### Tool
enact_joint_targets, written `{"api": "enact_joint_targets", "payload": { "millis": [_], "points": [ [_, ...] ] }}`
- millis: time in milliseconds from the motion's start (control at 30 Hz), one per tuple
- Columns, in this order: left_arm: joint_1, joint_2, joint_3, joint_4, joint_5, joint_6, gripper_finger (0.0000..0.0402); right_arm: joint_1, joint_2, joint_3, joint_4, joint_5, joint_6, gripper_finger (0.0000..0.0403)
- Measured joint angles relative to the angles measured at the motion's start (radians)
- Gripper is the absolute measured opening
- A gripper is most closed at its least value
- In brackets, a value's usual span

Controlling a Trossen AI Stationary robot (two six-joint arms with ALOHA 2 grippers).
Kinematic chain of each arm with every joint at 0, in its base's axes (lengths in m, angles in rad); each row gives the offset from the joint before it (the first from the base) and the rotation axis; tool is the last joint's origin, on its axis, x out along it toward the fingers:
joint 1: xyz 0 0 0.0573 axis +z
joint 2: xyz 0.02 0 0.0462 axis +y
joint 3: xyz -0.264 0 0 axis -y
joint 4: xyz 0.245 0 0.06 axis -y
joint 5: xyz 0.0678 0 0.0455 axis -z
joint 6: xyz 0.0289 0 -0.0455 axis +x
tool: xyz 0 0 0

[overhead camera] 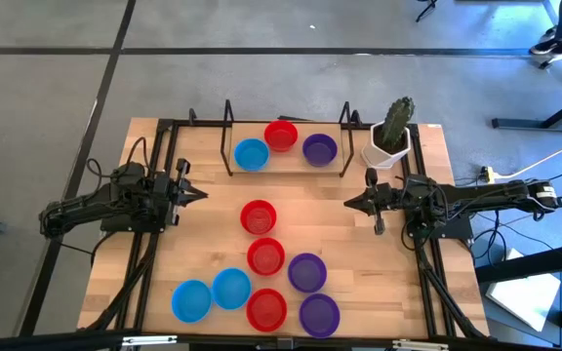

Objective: Pick & Place Mini bowls
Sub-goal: Stack the red bowl on top of the red bowl on the shelf

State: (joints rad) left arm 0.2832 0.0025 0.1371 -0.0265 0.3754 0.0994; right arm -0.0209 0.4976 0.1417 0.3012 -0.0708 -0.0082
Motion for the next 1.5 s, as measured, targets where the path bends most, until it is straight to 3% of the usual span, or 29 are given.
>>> {"api": "enact_joint_targets", "payload": {
  "millis": [1500],
  "points": [
    [0.0, 0.0, 0.0, 0.0, 0.0, 0.018, 0.0002, 0.0, 0.0, 0.0, 0.013, 0.0, -0.01, 0.001]
  ]
}}
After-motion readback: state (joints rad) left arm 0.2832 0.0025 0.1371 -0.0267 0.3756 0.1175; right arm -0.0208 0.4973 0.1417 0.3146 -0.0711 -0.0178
